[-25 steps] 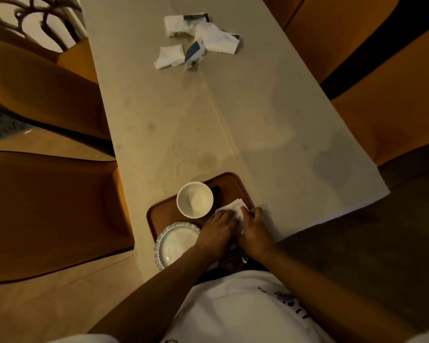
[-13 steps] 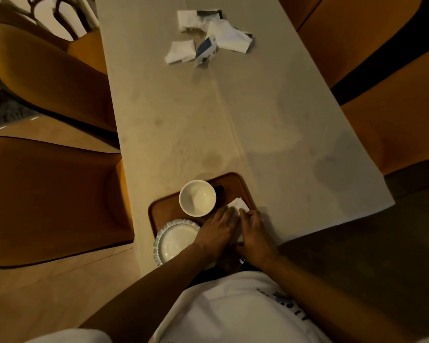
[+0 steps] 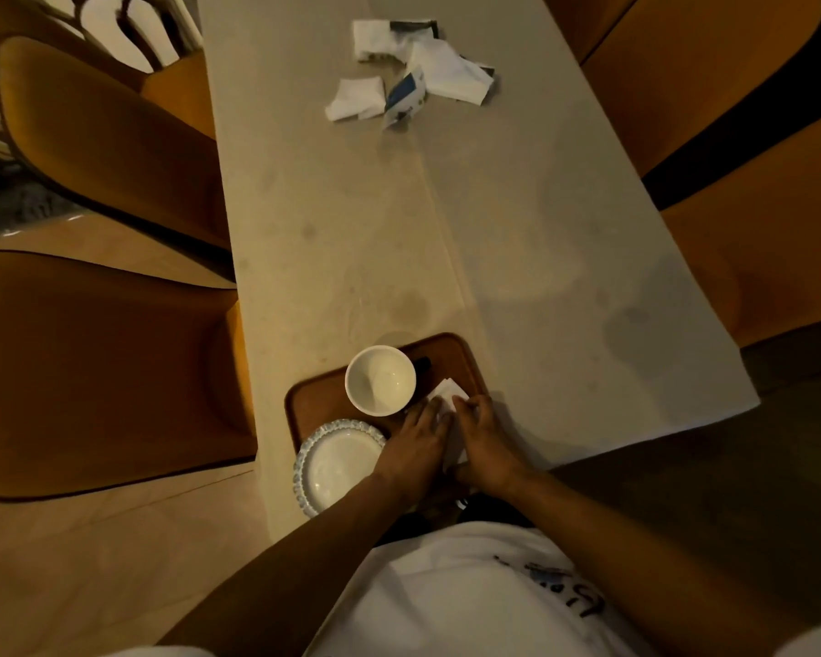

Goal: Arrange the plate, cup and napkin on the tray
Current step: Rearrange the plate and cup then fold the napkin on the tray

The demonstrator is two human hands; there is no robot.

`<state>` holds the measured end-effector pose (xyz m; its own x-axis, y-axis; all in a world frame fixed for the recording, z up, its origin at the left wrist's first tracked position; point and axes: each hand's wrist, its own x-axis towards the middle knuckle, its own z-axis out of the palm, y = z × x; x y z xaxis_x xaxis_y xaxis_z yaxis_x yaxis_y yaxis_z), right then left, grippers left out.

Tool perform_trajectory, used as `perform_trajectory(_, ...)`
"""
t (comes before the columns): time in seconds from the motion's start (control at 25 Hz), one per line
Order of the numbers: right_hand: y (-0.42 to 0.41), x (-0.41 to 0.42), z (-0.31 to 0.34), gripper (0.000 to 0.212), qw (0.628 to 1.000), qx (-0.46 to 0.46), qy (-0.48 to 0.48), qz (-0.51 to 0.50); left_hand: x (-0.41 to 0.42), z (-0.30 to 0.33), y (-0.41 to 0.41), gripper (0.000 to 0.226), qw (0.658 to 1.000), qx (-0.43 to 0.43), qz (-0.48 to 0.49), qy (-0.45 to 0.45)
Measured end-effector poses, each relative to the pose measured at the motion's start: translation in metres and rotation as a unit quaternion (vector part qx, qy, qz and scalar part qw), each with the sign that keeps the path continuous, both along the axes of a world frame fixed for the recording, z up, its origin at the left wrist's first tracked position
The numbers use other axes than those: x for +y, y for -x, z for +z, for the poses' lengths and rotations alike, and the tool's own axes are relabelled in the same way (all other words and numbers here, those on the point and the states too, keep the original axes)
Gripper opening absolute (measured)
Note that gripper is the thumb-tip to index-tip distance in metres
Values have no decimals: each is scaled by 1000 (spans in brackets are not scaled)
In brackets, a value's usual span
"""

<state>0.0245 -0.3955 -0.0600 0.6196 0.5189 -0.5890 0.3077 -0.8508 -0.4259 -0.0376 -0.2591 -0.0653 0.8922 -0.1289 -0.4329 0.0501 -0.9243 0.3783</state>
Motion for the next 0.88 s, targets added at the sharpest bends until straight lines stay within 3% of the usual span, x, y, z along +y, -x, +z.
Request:
perform_trajectory(0.44, -30, -2, 1, 113, 985, -31, 13, 169, -12, -10, 13, 79, 997, -21, 78, -15)
perform_trajectory(0.88, -41, -7, -7, 119, 982, 6, 0, 188, -16, -6, 20, 74, 990, -28, 134, 16)
